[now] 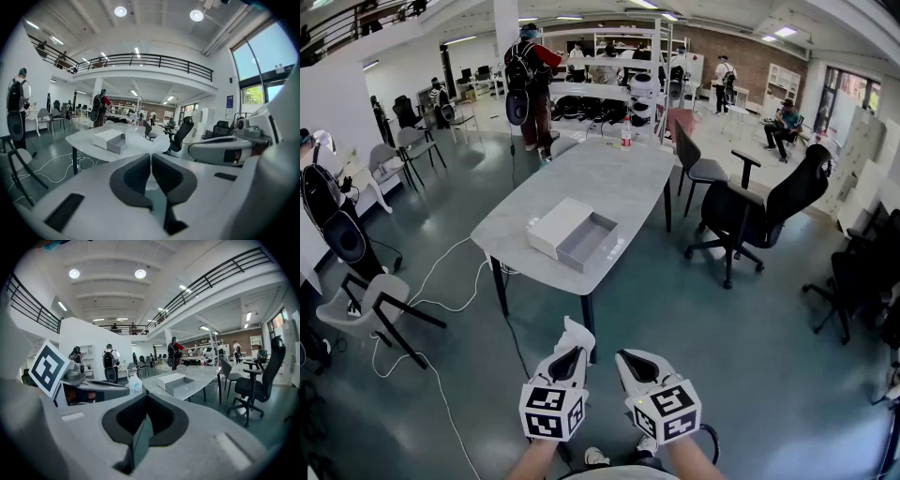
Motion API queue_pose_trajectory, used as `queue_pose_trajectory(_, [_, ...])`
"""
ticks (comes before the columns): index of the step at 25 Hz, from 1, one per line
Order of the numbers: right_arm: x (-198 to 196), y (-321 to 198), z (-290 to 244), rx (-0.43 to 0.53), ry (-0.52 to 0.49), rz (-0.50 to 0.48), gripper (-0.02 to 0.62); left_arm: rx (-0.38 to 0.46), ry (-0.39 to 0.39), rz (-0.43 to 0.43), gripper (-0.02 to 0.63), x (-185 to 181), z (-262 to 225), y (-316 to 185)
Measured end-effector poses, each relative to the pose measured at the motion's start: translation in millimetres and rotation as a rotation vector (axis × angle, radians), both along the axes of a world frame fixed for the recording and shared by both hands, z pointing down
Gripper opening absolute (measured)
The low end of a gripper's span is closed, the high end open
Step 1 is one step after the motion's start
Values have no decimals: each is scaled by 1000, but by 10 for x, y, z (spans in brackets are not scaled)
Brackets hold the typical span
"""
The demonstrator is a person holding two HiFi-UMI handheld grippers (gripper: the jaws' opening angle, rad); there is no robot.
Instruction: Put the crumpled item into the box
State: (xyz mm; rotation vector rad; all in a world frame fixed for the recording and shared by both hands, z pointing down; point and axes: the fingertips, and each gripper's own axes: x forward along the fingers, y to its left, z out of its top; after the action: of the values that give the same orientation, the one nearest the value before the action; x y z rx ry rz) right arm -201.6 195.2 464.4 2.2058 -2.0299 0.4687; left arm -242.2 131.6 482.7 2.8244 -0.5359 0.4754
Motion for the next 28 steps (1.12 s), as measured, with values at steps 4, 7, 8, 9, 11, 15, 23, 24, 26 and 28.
queue_pose_trajectory(4, [-56, -47, -20, 4, -7, 13, 5, -6, -2, 12, 18, -52, -3, -44])
queue_pose_trajectory(7, [-96, -112, -15, 5, -5, 22, 5, -9, -2, 18, 18, -101, 21, -107])
queue_pose_trajectory(8, [-110, -132, -13, 5, -4, 25, 5, -9, -2, 19, 18, -118, 31, -129])
queue_pose_trajectory(9, [-122, -149, -14, 5, -3, 27, 5, -11, -1, 20, 18, -131, 38, -149])
queue_pose_trajectory(11, [-135, -178, -29, 5, 0, 30, 5, -15, 0, 22, 18, -144, 38, -181])
queue_pose_trajectory(15, [-99, -238, -64, 5, 7, 32, 5, -17, 3, 28, 18, -107, 20, -234])
queue_pose_trajectory(23, [103, -498, 1, 4, 3, 24, 5, -14, -5, 31, 18, 98, 86, -473])
queue_pose_trajectory(24, [134, -539, 13, 4, 2, 18, 5, -12, -10, 28, 18, 134, 99, -509])
queue_pose_trajectory(26, [216, -635, 39, 6, 3, 5, 5, -10, -19, 22, 18, 230, 129, -597])
queue_pose_trajectory(28, [340, -727, 69, 5, -1, -8, 5, -9, -25, 15, 18, 358, 151, -681])
